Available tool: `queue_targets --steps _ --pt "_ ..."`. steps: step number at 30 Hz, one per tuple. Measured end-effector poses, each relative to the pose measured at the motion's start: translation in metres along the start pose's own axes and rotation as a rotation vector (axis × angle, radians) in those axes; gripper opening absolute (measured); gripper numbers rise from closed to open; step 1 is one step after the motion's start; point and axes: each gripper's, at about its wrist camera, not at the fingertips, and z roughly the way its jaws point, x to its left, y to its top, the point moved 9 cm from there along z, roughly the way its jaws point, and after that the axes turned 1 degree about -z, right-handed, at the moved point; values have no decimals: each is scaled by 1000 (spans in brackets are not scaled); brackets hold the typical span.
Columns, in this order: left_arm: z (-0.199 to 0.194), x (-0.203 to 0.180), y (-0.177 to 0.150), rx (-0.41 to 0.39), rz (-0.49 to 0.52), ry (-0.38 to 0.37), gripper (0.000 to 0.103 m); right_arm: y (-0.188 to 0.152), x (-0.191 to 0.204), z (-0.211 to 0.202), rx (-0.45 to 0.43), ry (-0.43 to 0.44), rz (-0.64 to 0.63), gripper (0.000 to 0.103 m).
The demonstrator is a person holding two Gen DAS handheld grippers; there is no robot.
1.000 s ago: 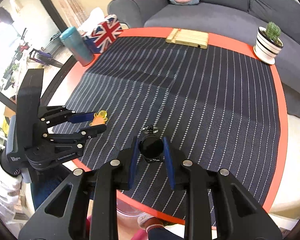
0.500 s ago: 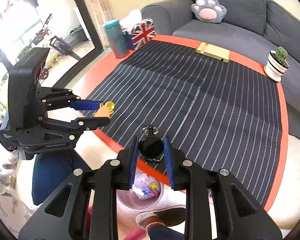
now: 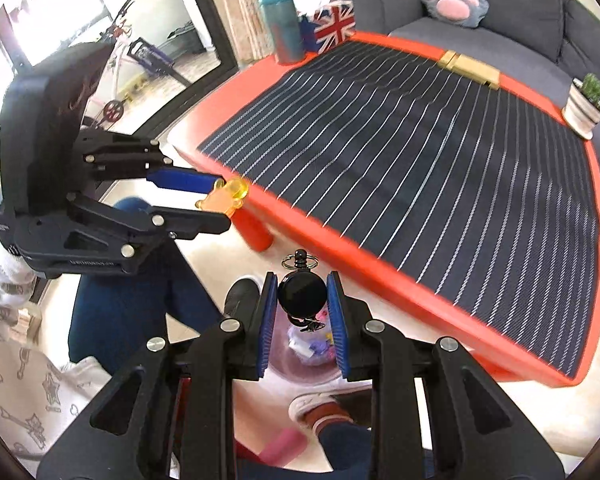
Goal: Collect trash
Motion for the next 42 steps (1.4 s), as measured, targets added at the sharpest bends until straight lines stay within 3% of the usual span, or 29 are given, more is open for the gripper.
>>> queue_targets --steps 8,10,11,12,15,35,36,37,39,42 --pt "2 -1 -19 23 -10 -22 33 -16 13 23 53 47 -8 26" --pt "3 0 -20 24 -11 -25 33 -16 12 24 49 39 -2 44" --pt "3 0 -21 25 -11 -26 33 -14 11 24 42 39 8 68" --pt "4 0 -21 26 -11 -27 33 -14 10 23 36 38 14 77" --pt "6 1 -22 30 -12 -29 33 -11 5 22 30 14 26 84" --pt "19 -18 -29 76 28 -72 34 -17 -20 -1 -18 -26 92 87" --pt "20 -18 -28 76 21 -77 37 -18 -21 -2 -20 -27 95 89" --pt "21 -17 -28 79 12 -81 59 -18 -22 -3 -24 -27 100 90" --pt "21 -14 -25 60 -12 -90 88 -18 -23 -4 -27 -28 104 91" --pt "23 -11 -26 62 -26 -81 92 -18 -24 -4 -28 -29 109 93"
